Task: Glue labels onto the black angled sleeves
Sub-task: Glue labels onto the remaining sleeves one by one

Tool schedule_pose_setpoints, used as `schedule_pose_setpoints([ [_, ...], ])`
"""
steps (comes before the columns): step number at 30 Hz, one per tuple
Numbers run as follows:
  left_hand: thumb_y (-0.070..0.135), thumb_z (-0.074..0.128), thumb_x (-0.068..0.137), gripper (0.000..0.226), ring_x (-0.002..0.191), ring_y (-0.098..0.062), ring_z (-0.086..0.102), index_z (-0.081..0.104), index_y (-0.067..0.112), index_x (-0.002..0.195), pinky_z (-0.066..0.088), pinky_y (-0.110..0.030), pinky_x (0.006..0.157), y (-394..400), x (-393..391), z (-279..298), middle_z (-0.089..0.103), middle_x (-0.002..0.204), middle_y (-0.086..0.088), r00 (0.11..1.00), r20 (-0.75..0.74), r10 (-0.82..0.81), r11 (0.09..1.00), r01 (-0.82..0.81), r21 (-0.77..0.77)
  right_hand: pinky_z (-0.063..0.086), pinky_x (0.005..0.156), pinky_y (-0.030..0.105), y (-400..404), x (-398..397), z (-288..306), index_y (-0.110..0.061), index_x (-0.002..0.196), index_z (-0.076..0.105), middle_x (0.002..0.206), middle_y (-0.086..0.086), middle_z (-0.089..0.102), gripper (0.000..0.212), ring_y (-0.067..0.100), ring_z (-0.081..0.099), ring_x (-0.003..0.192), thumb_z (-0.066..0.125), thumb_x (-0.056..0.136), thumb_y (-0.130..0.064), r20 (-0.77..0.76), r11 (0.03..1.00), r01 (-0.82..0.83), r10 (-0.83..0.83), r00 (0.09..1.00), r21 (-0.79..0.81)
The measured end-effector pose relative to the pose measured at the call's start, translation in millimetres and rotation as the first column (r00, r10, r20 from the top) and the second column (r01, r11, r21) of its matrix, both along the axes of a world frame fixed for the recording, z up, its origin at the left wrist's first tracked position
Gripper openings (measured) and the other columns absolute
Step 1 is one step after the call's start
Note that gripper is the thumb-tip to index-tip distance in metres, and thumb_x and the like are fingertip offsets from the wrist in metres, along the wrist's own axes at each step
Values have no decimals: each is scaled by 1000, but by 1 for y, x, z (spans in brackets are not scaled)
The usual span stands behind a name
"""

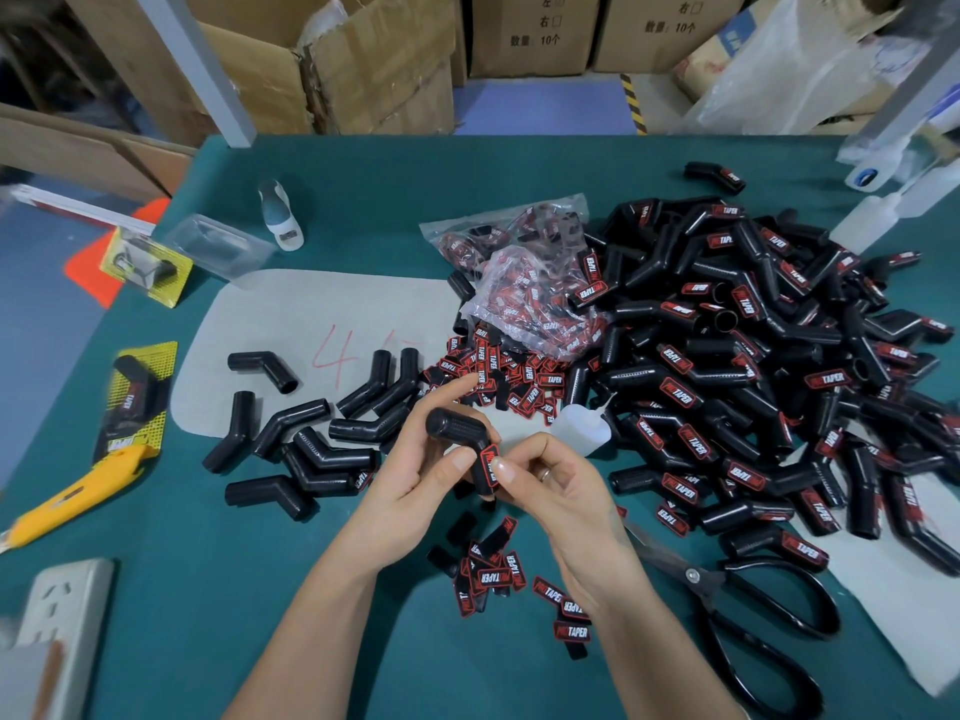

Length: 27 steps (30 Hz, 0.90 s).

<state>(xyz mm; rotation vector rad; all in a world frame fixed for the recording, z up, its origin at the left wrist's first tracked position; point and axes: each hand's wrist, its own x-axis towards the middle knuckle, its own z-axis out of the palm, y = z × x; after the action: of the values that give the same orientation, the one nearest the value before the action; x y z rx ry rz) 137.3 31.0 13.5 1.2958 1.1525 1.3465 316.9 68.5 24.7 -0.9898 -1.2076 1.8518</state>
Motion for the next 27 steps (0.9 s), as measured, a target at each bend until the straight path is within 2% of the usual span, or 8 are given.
schedule_pose_setpoints([
  [2, 22, 56, 106, 55, 104, -26, 60, 38, 30, 158, 52, -38, 94, 0, 1, 1, 62, 114, -8, 1000, -2, 3, 1000, -3, 3, 45, 105, 61, 0, 0, 0, -20, 83, 70, 90, 17, 66, 17, 30, 59, 94, 79, 84, -35, 7, 1000, -1, 1, 1000, 0],
  [6, 33, 62, 105, 57, 105, -25, 59, 39, 31, 157, 51, -38, 96, 0, 3, 4, 62, 114, -9, 1000, 14, -3, 1000, 3, 8, 43, 106, 64, 0, 0, -1, -20, 83, 71, 92, 23, 64, 18, 32, 59, 95, 80, 83, -36, 12, 1000, 6, -6, 1000, 2],
  [11, 17, 58, 103, 59, 104, -21, 60, 40, 34, 156, 51, -34, 97, 0, 3, 4, 62, 114, -6, 1000, 14, 0, 1000, 0, 8, 44, 105, 64, 0, 0, -2, -22, 83, 71, 91, 14, 65, 19, 30, 59, 95, 81, 83, -38, 7, 1000, 4, -4, 1000, 5],
  [21, 13, 58, 103, 60, 104, -18, 60, 41, 34, 156, 53, -30, 94, 0, 6, 5, 63, 113, -6, 997, 75, 9, 1000, -8, -6, 49, 96, 52, -1, -1, -3, -24, 84, 71, 89, 9, 66, 19, 23, 59, 90, 81, 84, -40, 33, 999, 0, -1, 999, 38],
  [23, 14, 60, 103, 59, 109, -20, 61, 41, 33, 156, 51, -35, 100, 1, 6, 4, 64, 115, -6, 997, 80, 22, 1000, -21, -7, 49, 98, 57, -1, -2, -4, -24, 89, 72, 91, 6, 65, 22, 22, 58, 92, 82, 84, -43, 42, 999, 10, -12, 999, 52],
  [25, 14, 62, 101, 58, 115, -28, 61, 44, 29, 154, 49, -53, 109, 1, 8, 3, 66, 117, -9, 989, 137, 56, 998, -55, -15, 48, 100, 60, -2, -2, -4, -25, 100, 72, 95, 2, 64, 33, 19, 58, 96, 83, 84, -51, 40, 997, 33, -36, 999, 63],
  [26, 14, 64, 99, 58, 116, -33, 62, 46, 27, 153, 47, -62, 109, 2, 10, 3, 66, 119, -12, 976, 203, 85, 996, -81, -27, 51, 99, 58, -3, -3, -4, -26, 105, 71, 97, 0, 64, 37, 18, 59, 97, 83, 83, -54, 36, 996, 50, -53, 998, 69],
  [27, 12, 65, 98, 57, 117, -37, 64, 49, 25, 151, 49, -64, 106, 2, 12, 4, 67, 120, -14, 952, 281, 119, 993, -111, -43, 54, 97, 53, -3, -3, -3, -29, 107, 70, 98, -2, 65, 39, 17, 60, 98, 82, 83, -57, 28, 995, 73, -75, 997, 73],
])
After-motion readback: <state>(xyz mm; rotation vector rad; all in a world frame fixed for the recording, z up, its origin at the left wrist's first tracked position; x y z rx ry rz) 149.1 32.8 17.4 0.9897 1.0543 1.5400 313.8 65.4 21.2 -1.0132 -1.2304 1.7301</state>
